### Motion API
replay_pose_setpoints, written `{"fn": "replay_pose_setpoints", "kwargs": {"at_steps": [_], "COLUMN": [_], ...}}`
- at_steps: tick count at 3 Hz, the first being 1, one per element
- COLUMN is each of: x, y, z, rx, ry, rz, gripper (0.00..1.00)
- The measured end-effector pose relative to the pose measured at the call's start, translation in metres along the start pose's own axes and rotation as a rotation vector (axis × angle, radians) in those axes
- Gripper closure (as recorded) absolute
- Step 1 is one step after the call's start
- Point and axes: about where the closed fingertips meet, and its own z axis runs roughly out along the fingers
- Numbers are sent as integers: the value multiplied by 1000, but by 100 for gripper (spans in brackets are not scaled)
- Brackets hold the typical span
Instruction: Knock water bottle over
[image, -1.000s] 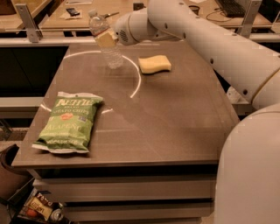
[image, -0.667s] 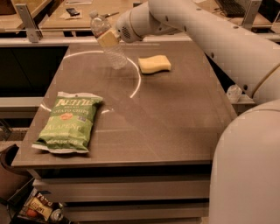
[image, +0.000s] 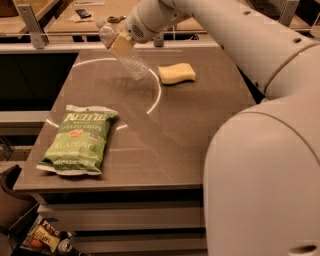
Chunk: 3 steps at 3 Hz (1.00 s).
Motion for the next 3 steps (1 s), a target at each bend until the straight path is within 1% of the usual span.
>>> {"fn": "replay_pose_setpoints", "kwargs": {"at_steps": [1,2,3], "x": [6,15,22], "y": [8,18,29], "z": [14,26,39], "rx": [-31,-60,-106], "ry": [120,218,310], "rz": [-47,-79,-114], "gripper": [100,100,100]}}
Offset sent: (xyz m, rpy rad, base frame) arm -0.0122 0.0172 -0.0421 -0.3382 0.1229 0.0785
